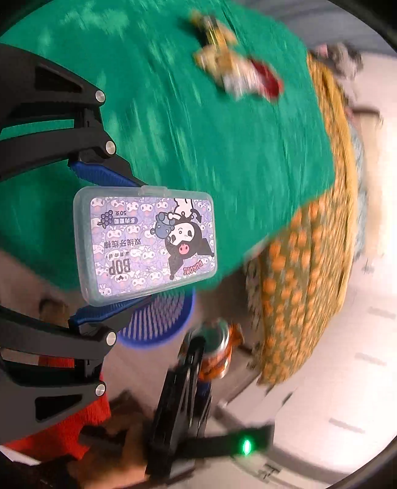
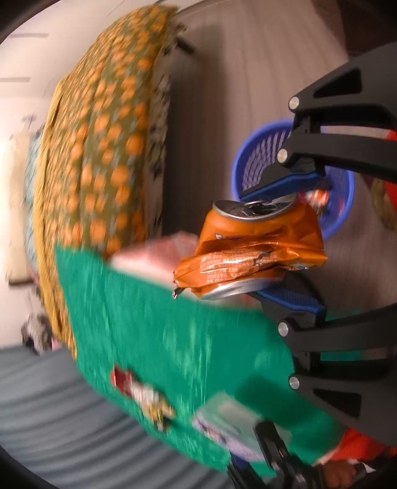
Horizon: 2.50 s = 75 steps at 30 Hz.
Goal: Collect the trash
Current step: 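Carry box and can to the blue wastebasket and open both tools to drop them, then move both tools back over the cloth toward the chip bags, then grasp the white-yellow chip bag with the right tool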
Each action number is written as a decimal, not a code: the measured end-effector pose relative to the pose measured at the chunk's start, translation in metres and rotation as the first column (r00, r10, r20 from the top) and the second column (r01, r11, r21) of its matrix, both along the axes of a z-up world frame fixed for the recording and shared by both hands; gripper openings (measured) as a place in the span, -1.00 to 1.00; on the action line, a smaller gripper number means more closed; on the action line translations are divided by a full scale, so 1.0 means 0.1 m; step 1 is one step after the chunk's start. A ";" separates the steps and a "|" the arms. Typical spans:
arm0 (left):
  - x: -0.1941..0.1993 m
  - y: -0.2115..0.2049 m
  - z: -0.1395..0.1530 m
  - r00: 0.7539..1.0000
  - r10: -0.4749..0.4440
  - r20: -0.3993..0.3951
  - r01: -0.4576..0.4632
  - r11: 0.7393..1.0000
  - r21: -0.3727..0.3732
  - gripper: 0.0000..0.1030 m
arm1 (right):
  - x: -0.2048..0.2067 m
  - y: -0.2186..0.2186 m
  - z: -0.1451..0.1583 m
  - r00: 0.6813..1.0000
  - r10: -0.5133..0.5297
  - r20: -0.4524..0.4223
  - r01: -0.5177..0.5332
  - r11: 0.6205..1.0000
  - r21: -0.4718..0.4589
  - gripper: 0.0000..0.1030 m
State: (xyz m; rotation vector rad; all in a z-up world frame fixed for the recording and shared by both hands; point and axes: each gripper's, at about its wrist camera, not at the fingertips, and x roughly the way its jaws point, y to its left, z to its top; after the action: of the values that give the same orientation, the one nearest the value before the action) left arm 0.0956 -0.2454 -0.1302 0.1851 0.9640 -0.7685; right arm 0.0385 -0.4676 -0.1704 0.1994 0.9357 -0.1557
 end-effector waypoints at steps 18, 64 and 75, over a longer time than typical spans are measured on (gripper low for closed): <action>0.16 -2.11 -1.34 0.977 -0.120 -0.175 0.140 0.984 0.107 0.23 | 0.06 -1.34 -1.07 0.964 -0.168 -0.205 0.191 0.977 0.098 0.05; 1.02 2.26 -0.28 0.925 0.357 0.130 -0.374 0.915 0.148 0.79 | 0.86 2.34 -0.04 0.926 0.369 0.079 -0.362 0.928 -0.091 0.73; 1.39 2.45 -0.45 0.904 0.410 0.119 -0.425 0.891 0.158 0.89 | 1.71 2.75 0.07 0.883 0.464 0.067 -0.445 0.875 -0.190 0.73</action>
State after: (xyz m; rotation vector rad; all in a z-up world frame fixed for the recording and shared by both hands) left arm 0.2344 -0.0001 -0.1752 0.1571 0.9516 -0.2732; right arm 0.2097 -0.1922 -0.1632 -0.1739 0.8299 0.2123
